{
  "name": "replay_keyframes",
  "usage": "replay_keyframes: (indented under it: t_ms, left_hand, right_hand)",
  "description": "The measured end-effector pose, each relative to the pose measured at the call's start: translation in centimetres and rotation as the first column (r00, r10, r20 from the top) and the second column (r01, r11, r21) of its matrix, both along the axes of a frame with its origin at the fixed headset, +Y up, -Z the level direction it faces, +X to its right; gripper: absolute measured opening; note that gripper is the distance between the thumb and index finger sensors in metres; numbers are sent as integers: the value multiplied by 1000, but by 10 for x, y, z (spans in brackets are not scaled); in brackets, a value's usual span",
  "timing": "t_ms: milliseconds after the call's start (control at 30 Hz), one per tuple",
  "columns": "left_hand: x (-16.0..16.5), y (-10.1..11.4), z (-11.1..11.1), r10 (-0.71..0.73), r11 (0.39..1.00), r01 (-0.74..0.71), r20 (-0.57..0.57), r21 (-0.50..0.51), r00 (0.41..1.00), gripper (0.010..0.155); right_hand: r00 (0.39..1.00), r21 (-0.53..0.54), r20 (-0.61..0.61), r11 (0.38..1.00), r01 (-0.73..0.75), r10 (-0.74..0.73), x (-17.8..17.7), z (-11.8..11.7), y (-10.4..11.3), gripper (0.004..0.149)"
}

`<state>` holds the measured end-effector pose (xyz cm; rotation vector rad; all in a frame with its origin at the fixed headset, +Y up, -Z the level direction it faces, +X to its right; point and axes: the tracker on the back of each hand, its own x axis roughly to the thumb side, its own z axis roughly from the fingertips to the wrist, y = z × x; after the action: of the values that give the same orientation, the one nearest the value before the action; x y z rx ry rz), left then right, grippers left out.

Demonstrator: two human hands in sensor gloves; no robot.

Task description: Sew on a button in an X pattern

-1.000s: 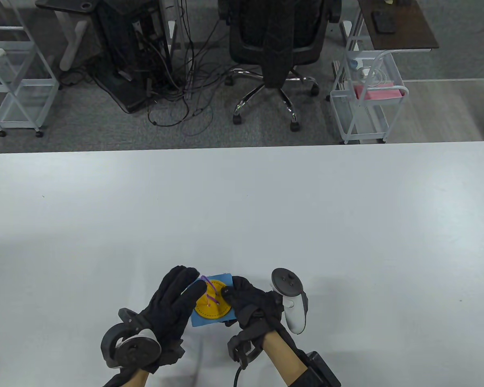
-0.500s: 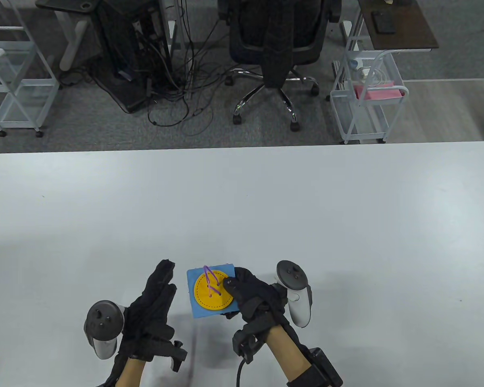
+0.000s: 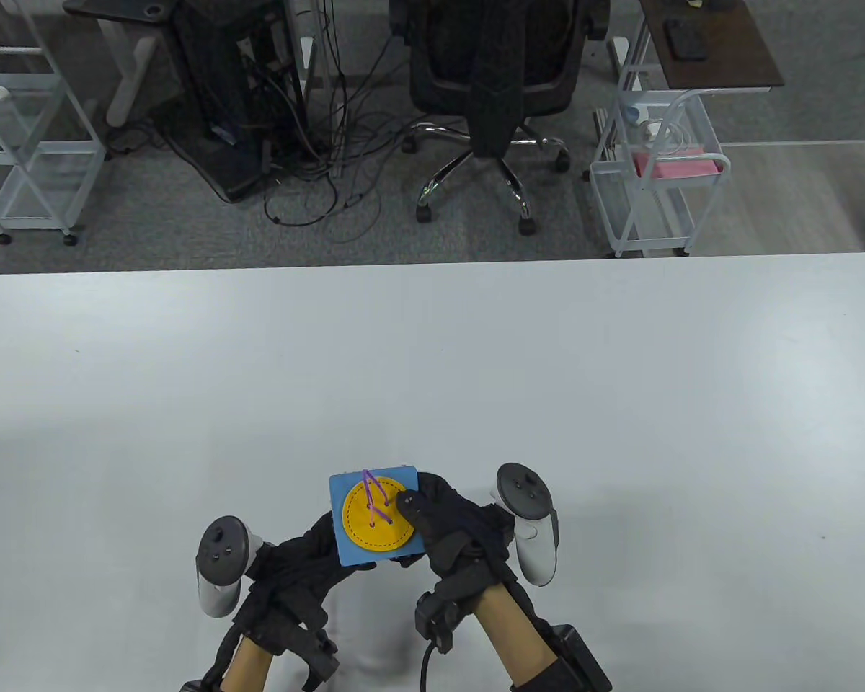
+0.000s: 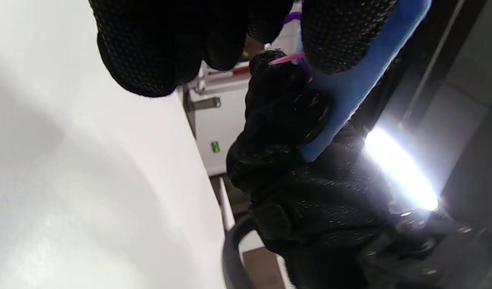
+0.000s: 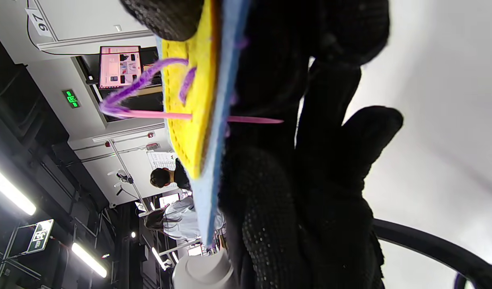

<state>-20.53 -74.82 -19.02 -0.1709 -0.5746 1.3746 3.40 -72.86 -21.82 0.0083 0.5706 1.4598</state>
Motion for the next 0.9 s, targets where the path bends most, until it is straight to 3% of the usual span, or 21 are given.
replay_keyframes:
  t_ms: [100, 467, 900]
  left_hand:
    - [3, 2, 3, -55, 997, 57, -36, 46, 998, 65]
    - [5, 2, 5, -54, 993, 70, -160, 98, 986, 51]
    - [3, 2, 5, -79, 989, 98, -168, 111, 983, 40]
  right_hand:
    - [1000, -7, -3, 1000, -2, 2, -1, -1, -2, 46]
    - [1000, -11, 8, 1000, -14, 14, -2, 0, -2, 46]
    - [1000, -22, 4, 1000, -1, 1, -1, 1, -1, 46]
